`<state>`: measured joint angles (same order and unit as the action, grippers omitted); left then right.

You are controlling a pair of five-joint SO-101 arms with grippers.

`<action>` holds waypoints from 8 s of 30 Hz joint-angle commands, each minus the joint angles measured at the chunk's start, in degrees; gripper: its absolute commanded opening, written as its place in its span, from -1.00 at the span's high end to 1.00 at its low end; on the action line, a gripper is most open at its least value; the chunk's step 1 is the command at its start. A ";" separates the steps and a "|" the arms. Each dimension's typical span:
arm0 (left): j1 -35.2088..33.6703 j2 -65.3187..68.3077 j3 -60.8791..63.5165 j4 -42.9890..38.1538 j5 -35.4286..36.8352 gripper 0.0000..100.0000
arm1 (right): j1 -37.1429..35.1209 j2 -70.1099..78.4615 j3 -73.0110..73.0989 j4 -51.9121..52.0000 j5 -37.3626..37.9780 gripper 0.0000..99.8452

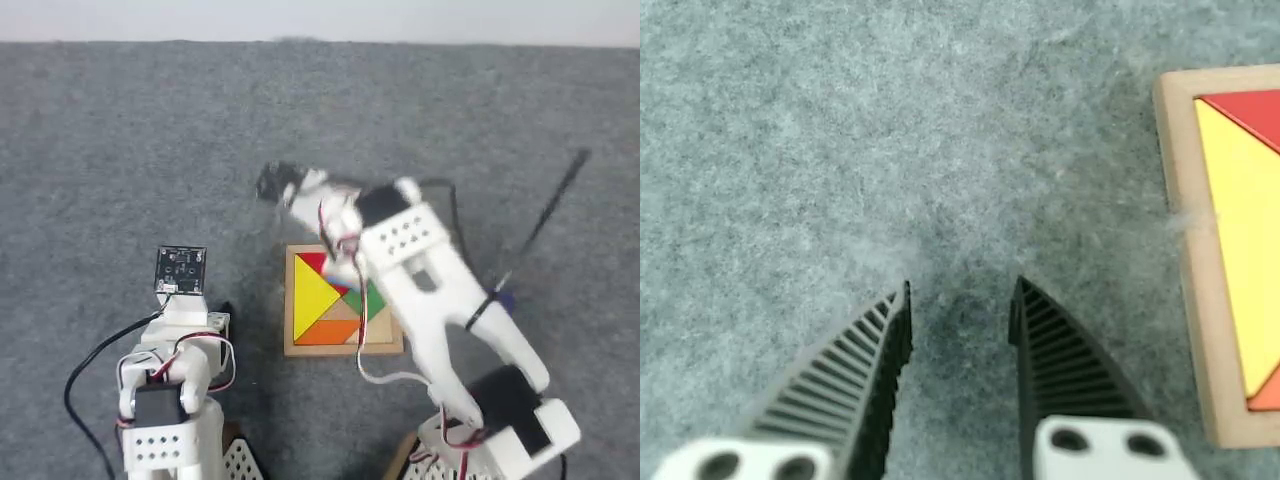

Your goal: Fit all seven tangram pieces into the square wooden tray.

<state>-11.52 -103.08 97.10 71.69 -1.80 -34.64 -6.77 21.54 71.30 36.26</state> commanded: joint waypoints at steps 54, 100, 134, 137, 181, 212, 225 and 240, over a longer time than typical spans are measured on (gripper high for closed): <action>0.35 -0.62 -0.66 0.35 -0.53 0.70 | -4.00 19.12 -11.16 -10.24 -23.65 0.99; 0.35 -0.62 -0.66 0.35 -0.53 0.70 | 7.78 16.40 -4.22 -5.49 -16.70 0.99; 0.35 -0.62 -0.66 0.35 -0.53 0.70 | 14.11 7.87 -7.21 -2.51 -17.93 0.99; 0.35 -0.62 -0.66 0.35 -0.53 0.70 | 16.48 -0.40 0.79 -2.95 -19.16 0.98; 0.35 -0.62 -0.66 0.35 -0.53 0.70 | 41.54 -11.21 16.26 -4.35 0.53 0.52; 0.35 -0.62 -0.66 0.35 -0.53 0.70 | 47.52 6.64 18.37 -12.88 18.73 0.52; 0.35 -0.62 -0.66 0.35 -0.53 0.70 | 44.35 0.75 25.93 -11.38 21.01 0.52; 0.35 -0.62 -0.66 0.35 -0.53 0.70 | 44.53 -0.13 20.48 -8.31 7.74 0.99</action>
<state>-11.52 -103.08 97.10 71.69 -1.80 10.73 -5.80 45.36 60.13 46.55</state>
